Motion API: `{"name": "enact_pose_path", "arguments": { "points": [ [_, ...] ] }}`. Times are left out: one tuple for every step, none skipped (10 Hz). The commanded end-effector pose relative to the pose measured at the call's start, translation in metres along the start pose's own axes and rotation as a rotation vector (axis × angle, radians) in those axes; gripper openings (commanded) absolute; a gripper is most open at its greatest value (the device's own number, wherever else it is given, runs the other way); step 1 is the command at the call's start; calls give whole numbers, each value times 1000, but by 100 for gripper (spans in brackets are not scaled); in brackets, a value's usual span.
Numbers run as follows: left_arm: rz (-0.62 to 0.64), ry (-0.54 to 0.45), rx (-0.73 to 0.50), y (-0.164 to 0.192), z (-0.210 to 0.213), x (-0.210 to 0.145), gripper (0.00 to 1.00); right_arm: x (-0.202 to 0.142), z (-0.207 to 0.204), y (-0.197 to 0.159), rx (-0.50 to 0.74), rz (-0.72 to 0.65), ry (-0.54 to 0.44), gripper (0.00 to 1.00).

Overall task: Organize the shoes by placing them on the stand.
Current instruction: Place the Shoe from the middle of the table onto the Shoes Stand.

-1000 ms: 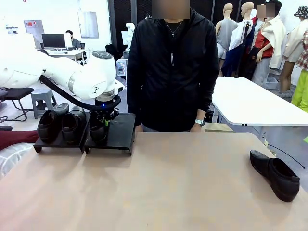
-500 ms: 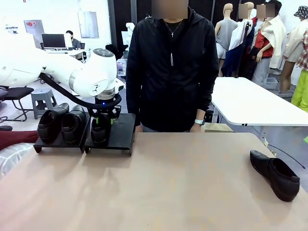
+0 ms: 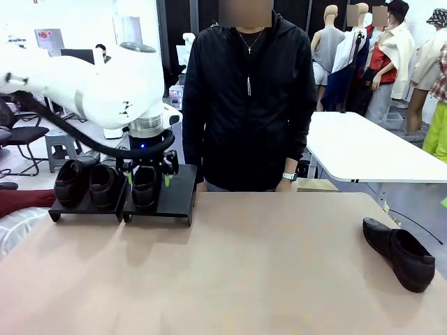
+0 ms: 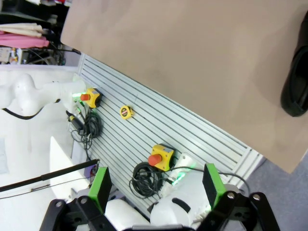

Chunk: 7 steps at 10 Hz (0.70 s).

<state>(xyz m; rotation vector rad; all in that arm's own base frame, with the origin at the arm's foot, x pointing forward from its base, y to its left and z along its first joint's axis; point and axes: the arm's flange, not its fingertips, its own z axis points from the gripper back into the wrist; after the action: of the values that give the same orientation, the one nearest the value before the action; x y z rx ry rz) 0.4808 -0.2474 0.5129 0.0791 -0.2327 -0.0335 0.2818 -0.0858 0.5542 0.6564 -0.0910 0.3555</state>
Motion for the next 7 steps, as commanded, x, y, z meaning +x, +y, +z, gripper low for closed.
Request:
{"name": "enact_pose_path", "arguments": {
  "points": [
    [-192, 132, -152, 22, 8, -51, 100, -1, 1, 2, 14, 4, -8, 100],
    [-289, 172, -297, 30, 7, -78, 100, -1, 1, 2, 14, 4, -8, 100],
    [-312, 162, -476, 44, 3, -93, 100, -1, 1, 2, 14, 4, -8, 100],
    [-263, 134, -679, 65, -1, -104, 100, -1, 1, 2, 14, 4, -8, 100],
    [-116, 77, -816, 94, -7, -114, 100, -1, 1, 2, 14, 4, -8, 100],
    [-30, 1, -864, 124, -10, -129, 100, -1, 1, 2, 14, 4, -8, 100],
    [-61, -64, -908, 154, -8, -142, 100, -1, 1, 2, 14, 4, -8, 100]
  ]
}}
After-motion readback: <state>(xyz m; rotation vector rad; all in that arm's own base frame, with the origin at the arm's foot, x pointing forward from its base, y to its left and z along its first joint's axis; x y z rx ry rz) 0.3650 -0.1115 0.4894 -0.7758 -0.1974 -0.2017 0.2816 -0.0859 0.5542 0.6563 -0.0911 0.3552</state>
